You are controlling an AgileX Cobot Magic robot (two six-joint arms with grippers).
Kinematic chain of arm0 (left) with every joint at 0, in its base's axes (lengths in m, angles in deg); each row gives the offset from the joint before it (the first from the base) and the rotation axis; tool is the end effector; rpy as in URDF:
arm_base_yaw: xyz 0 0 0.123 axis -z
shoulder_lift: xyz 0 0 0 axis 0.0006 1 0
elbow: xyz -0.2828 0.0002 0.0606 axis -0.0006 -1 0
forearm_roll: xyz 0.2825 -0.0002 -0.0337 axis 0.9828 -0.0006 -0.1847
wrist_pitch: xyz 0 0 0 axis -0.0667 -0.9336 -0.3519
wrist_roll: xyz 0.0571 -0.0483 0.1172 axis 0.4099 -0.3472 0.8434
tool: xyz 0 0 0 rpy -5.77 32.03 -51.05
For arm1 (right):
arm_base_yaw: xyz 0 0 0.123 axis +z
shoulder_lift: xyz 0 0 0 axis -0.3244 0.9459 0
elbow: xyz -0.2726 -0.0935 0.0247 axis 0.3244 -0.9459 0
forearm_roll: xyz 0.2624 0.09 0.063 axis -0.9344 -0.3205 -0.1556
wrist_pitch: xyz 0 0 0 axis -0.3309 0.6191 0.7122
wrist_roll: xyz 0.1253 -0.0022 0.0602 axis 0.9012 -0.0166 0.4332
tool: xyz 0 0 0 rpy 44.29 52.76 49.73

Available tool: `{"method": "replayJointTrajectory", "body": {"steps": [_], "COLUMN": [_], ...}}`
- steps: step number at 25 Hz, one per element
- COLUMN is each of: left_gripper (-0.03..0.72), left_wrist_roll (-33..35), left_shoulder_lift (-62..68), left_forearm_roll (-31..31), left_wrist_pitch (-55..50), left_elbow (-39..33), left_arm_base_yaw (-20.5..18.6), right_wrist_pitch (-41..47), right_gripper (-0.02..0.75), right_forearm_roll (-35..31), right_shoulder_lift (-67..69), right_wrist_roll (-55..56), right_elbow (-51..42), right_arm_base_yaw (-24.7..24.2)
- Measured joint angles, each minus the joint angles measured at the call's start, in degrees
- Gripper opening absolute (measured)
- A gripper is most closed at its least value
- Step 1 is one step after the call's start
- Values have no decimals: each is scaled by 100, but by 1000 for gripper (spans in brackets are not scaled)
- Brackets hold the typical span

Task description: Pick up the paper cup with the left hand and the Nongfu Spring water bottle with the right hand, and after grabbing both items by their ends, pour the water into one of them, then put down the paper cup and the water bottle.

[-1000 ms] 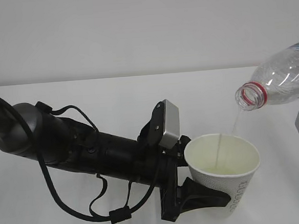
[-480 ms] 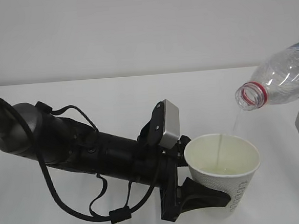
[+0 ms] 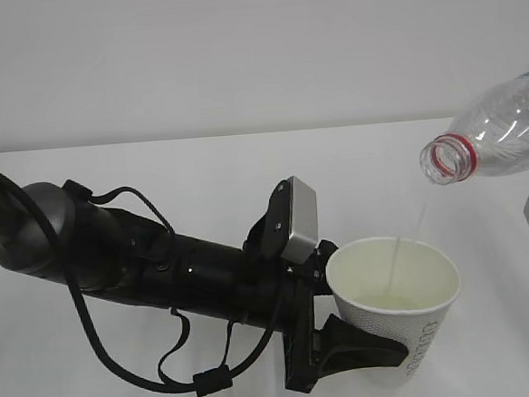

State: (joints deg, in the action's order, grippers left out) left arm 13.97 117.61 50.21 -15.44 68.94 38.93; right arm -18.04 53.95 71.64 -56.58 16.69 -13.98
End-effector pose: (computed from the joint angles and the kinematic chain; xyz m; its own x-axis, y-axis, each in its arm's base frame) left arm 0.2506 -0.3496 0.0715 -0.0615 0.2938 -0.9539 0.9892 -0.1091 -0.0974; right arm 0.2796 0.0373 0.2062 0.1753 -0.9823 -0.0654 -0.0617 0.0553 -0.9966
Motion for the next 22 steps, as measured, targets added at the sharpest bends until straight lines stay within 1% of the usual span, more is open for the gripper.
{"method": "replayJointTrajectory", "body": {"steps": [22], "left_gripper": [528], "left_wrist_roll": [0], "left_shoulder_lift": [0], "left_forearm_roll": [0], "left_wrist_pitch": [0], "left_elbow": [0], "left_arm_base_yaw": [0], "right_wrist_pitch": [-8], "right_gripper": [449], "right_forearm_roll": [34], "right_shoulder_lift": [0], "right_wrist_roll": [0], "right_elbow": [0], "right_arm_base_yaw": [0]}}
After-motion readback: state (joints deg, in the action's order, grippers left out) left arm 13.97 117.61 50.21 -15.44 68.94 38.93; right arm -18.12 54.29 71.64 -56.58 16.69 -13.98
